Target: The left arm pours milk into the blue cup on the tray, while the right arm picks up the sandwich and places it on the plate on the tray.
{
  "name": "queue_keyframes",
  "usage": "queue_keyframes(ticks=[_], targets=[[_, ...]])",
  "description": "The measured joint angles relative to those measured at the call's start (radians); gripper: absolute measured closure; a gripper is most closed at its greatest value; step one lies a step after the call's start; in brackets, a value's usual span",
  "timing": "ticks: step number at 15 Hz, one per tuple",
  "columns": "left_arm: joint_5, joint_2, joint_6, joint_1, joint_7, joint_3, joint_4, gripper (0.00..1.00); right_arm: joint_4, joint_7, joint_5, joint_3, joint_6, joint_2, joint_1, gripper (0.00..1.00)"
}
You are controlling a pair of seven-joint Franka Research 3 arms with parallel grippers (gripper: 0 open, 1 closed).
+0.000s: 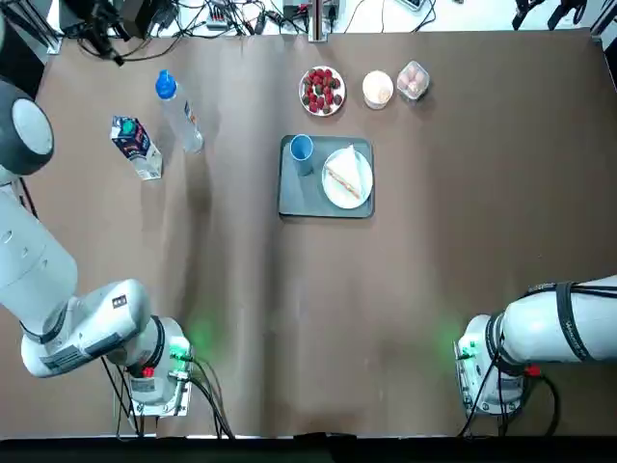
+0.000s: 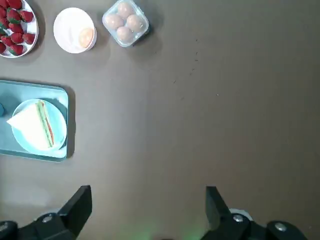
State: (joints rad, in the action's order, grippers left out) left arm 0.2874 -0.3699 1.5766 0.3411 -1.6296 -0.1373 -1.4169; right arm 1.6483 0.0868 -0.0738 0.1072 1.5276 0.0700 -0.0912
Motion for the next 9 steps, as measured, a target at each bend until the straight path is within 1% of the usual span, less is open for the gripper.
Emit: queue_keyframes(ticks=[5, 7, 8, 9], targets=[[-0.157, 0.033, 0.010, -0.183, 0.386, -0.003, -0.001, 0.00, -0.002, 0.000, 0.016, 0.006, 0.000, 0.001, 0.017, 0.00], [-0.224, 0.060, 0.011, -0.248, 0.582, -0.004, -0.001, 0.00, -0.003, 0.000, 0.021, 0.006, 0.001, 0.004, 0.019, 0.00], [-0.287, 0.092, 0.011, -0.318, 0.767, -0.004, -0.001, 0.00, -0.004, 0.000, 0.047, 0.003, 0.001, 0.005, 0.019, 0.00], [-0.314, 0.107, 0.010, -0.352, 0.852, -0.004, -0.002, 0.00, -0.004, 0.000, 0.055, 0.002, 0.001, 0.005, 0.019, 0.00]])
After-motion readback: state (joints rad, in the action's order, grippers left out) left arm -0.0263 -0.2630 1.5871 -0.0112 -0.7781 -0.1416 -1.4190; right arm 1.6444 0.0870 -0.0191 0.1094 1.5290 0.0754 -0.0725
